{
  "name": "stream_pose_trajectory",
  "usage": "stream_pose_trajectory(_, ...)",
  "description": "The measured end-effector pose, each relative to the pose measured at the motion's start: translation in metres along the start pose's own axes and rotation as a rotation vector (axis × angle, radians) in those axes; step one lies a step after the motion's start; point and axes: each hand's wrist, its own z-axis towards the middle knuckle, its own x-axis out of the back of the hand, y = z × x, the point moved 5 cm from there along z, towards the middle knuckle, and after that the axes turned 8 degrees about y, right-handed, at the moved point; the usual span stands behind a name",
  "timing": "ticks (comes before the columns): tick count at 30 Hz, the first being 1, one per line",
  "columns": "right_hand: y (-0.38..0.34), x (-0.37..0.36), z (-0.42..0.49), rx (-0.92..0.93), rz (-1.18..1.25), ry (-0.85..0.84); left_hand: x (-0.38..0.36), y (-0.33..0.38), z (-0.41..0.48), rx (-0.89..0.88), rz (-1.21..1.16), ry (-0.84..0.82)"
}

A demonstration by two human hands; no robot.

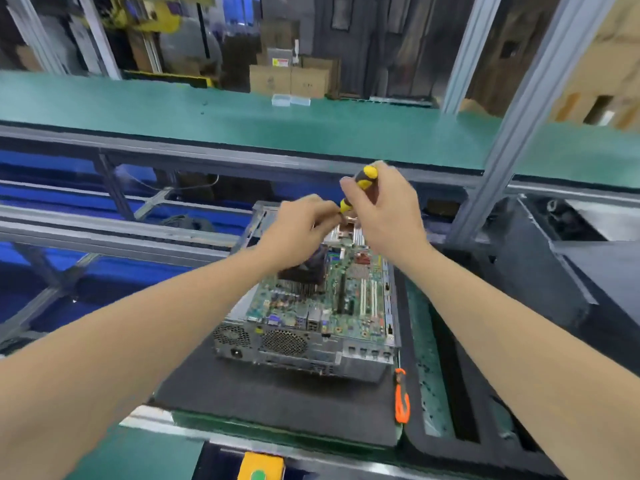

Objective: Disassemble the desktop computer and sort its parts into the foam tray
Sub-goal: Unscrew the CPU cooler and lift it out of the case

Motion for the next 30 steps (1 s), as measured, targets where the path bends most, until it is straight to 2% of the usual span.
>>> stream_pose_trajectory(2, 0.017, 0.003, 0.014, -0.032, -0.125, -0.014, -0.021, -0.013, 0.019, 0.006, -0.043, -0.125)
stream_pose_trajectory(6, 0.037, -0.007, 0.015, -0.123, -0.171, -0.090, -0.056, -0.056, 0.028, 0.021, -0.048, -0.448)
stream_pose_trajectory(10, 0.042, -0.021, 0.014, -0.169, -0.159, -0.087, -0.070, -0.072, 0.025, 0.019, -0.304, -0.606)
stream_pose_trajectory(16, 0.041, -0.035, 0.011, -0.164, -0.209, -0.141, -0.078, -0.083, 0.022, 0.073, -0.348, -0.458)
stream_pose_trajectory(30, 0.048, -0.055, 0.005, -0.107, -0.223, -0.186, -0.086, -0.089, 0.018, 0.051, -0.369, -0.409)
